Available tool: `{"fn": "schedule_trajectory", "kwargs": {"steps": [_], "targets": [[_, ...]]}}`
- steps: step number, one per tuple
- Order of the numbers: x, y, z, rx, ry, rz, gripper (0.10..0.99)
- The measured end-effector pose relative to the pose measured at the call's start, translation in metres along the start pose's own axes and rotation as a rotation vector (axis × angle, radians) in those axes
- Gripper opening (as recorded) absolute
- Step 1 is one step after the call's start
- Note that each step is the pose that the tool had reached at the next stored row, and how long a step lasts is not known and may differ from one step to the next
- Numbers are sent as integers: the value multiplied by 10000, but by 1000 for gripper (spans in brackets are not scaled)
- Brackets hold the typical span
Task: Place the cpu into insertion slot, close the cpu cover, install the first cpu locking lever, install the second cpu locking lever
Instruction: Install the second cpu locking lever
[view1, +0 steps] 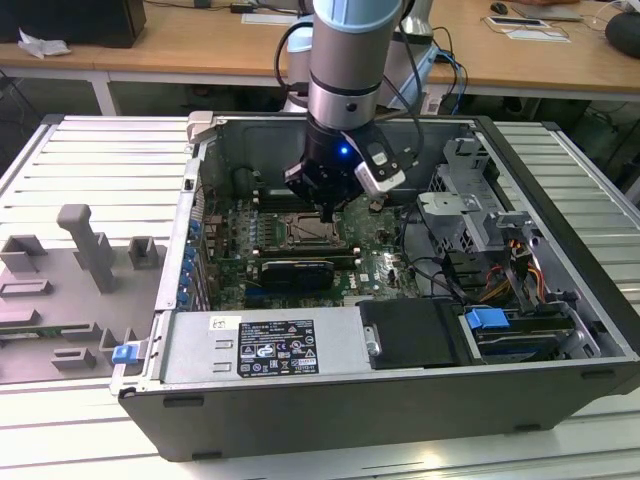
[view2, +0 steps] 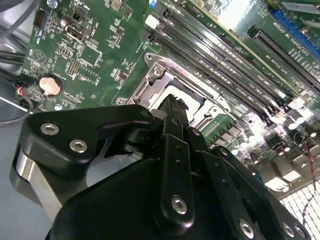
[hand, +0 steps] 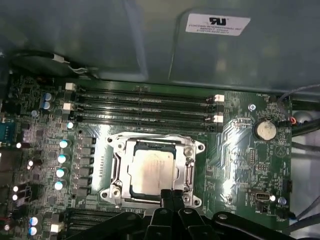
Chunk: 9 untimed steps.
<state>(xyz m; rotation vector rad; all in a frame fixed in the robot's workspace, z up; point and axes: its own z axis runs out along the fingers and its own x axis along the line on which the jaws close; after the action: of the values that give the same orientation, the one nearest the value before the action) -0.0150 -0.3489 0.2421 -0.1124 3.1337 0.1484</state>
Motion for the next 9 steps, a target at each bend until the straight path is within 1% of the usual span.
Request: {"fn": "schedule_trajectory", "kwargs": {"steps": [1, 2, 4, 6, 7, 8, 9], "targets": [[0, -3, -5, -2, 8, 3, 106], [2, -31, -9, -3, 12, 12, 106], [6, -78, -13, -53, 13, 15, 106], [9, -122, -13, -147, 21, 16, 106], [12, -168, -10, -238, 26, 16, 106], [13, -189, -5, -301, 23, 16, 106], [14, -202, 1, -333, 21, 16, 106]]}}
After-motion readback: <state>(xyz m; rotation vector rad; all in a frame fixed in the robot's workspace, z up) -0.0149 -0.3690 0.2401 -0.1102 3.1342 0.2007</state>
